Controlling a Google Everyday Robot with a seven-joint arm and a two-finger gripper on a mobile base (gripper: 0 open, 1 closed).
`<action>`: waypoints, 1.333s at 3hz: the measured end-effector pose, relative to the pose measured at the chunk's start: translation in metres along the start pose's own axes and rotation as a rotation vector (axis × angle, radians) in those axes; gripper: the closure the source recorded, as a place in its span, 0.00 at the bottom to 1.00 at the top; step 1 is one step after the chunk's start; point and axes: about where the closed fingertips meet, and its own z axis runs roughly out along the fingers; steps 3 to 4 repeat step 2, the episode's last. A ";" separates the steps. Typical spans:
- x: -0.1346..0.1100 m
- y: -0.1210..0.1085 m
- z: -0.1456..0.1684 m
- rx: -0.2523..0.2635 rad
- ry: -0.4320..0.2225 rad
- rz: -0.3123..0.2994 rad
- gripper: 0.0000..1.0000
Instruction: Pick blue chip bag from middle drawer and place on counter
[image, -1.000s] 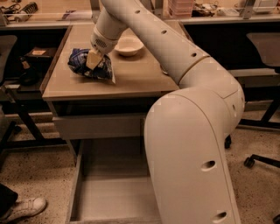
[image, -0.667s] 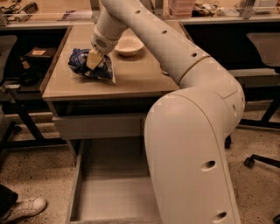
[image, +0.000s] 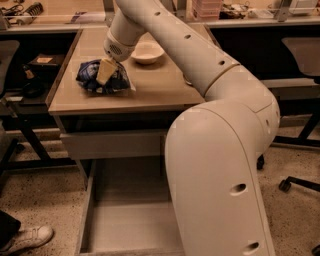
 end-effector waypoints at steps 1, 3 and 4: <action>0.000 0.000 0.000 0.000 0.000 0.000 0.00; 0.000 0.000 0.000 0.000 0.000 0.000 0.00; 0.000 0.000 0.000 0.000 0.000 0.000 0.00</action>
Offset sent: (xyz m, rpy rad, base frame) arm 0.0000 0.0000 0.0000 0.0000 0.0000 0.0000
